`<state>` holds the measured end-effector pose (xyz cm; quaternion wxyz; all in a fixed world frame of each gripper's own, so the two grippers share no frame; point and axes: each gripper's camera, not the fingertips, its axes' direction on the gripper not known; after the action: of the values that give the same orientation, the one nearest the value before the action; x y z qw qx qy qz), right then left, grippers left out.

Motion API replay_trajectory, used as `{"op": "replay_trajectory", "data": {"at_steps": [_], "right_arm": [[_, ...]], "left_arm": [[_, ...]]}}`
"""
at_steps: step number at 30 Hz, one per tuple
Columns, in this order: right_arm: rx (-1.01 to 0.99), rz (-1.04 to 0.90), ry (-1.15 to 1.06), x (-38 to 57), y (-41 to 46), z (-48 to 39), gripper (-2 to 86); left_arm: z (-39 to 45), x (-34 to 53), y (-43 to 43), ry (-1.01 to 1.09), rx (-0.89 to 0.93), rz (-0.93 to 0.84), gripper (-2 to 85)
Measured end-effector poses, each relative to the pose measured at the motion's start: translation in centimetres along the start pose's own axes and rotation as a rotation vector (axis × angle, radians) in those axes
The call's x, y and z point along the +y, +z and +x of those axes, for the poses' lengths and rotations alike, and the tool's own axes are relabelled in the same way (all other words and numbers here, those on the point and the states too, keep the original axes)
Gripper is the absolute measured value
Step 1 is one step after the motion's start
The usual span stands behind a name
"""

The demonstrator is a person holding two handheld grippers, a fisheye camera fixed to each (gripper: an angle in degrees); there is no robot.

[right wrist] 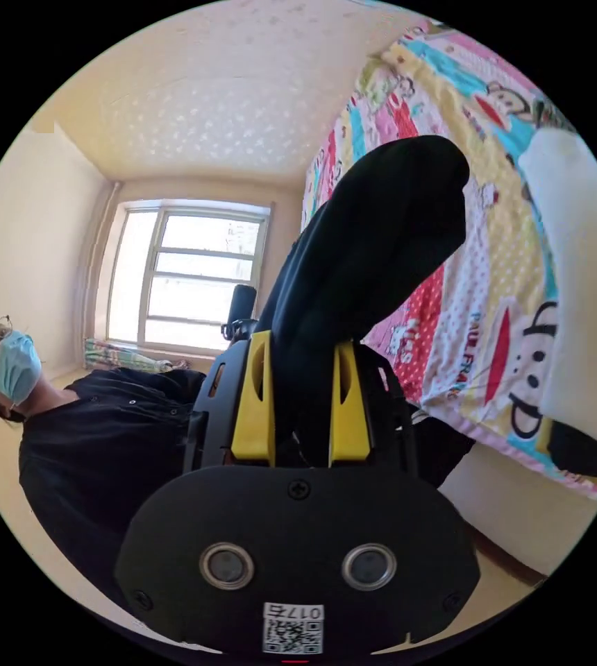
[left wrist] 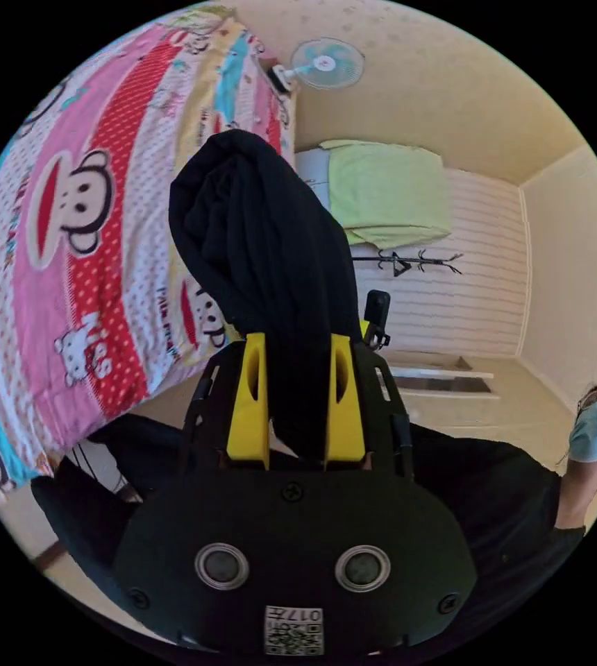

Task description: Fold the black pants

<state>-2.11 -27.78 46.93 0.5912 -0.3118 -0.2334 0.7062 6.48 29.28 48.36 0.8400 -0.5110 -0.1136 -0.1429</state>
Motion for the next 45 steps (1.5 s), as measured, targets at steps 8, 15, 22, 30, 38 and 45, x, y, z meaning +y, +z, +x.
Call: {"op": "replay_trajectory", "data": {"at_steps": [8, 15, 22, 30, 38, 45], "right_arm": [[0.532, 0.144, 0.371, -3.5, -16.5, 8.3, 14.6], [0.731, -0.076, 0.791, -2.2, -8.2, 29.9, 18.5], [0.796, -0.052, 0.664, -2.2, -4.4, 33.3, 18.7], [1.045, 0.196, 0.6, 3.0, 1.3, 33.6, 15.3], [1.076, 0.249, 0.015, 4.8, 25.6, 28.2, 1.4], [1.4, -0.097, -0.715, 4.8, 49.3, 23.5, 0.4]], "left_arm": [[5.4, -10.1, 18.2, 0.057, -0.076, -0.439, 10.2], [-12.2, -0.5, 14.1, -0.485, -0.157, -0.476, 4.0], [-18.9, 14.8, -11.5, -1.094, -0.46, -0.046, -0.6], [-10.2, 23.1, -16.1, -1.069, -0.491, 0.33, -1.0], [-6.8, 24.3, -10.8, -1.047, -0.589, 0.27, -1.0], [-5.7, 23.8, -12.2, -0.985, -0.528, 0.248, -1.0]]}}
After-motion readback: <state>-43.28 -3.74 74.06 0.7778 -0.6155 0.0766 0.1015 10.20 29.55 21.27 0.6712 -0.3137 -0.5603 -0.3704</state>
